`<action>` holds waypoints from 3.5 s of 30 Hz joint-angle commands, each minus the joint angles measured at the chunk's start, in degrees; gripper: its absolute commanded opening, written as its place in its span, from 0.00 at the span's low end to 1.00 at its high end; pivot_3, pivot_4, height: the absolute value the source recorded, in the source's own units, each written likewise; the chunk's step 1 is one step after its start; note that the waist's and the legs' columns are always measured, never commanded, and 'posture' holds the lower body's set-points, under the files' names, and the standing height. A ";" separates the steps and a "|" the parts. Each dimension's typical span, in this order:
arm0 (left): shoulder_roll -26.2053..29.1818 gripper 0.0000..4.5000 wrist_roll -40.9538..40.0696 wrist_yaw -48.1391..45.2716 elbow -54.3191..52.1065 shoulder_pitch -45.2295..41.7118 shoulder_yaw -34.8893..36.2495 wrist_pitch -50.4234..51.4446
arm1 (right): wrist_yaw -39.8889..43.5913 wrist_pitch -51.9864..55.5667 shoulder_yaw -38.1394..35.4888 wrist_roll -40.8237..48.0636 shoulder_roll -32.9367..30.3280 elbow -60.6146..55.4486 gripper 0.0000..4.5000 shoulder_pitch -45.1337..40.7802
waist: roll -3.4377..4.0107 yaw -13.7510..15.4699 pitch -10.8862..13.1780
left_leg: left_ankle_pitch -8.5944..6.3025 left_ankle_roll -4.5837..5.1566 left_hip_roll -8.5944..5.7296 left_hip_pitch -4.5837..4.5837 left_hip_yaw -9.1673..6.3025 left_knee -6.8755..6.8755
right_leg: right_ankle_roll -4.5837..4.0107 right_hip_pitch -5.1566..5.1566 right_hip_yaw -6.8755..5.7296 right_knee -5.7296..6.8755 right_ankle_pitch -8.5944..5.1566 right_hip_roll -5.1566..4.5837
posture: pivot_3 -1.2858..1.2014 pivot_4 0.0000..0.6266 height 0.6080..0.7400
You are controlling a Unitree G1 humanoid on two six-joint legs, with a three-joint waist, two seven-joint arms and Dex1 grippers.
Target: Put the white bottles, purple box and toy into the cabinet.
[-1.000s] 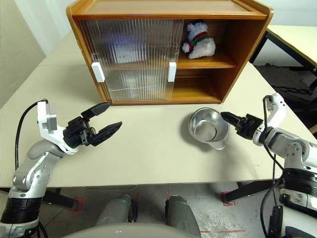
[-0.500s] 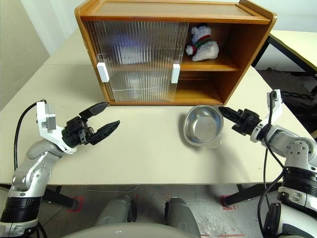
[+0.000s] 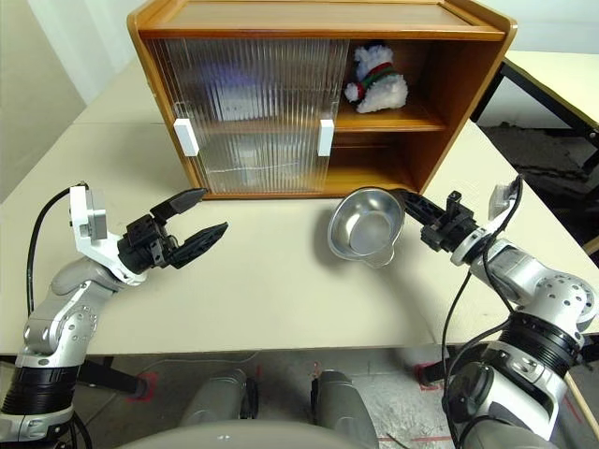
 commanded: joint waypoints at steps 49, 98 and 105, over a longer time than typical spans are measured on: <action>-0.40 1.00 1.02 2.27 -3.10 -0.42 -1.36 0.84 | -7.23 -57.93 6.72 -9.46 12.82 32.19 0.00 -22.10 | 0.77 -2.75 0.43 | 0.01 0.01 -0.01 0.03 -0.03 -0.05 | -0.23 -0.01 -0.01 0.08 0.14 0.02 | 0.58 0.00 1.00; -1.54 1.00 1.64 2.00 -2.56 1.13 -1.14 -1.13 | 3.60 -58.29 17.32 -27.29 9.58 37.19 1.00 -20.46 | 0.69 -2.41 0.37 | -0.02 -0.04 -0.01 0.00 -0.14 -0.11 | -0.27 0.00 -0.11 0.08 0.17 -0.04 | 0.59 0.00 1.00; -1.67 1.00 1.66 2.04 -2.24 0.16 -1.78 -0.55 | 2.75 -50.08 21.57 -26.96 11.37 20.08 0.70 -10.56 | 0.73 -2.60 0.39 | -0.04 -0.07 0.03 0.02 -0.16 -0.11 | -0.28 -0.03 -0.11 0.12 0.17 -0.12 | 0.58 0.00 1.00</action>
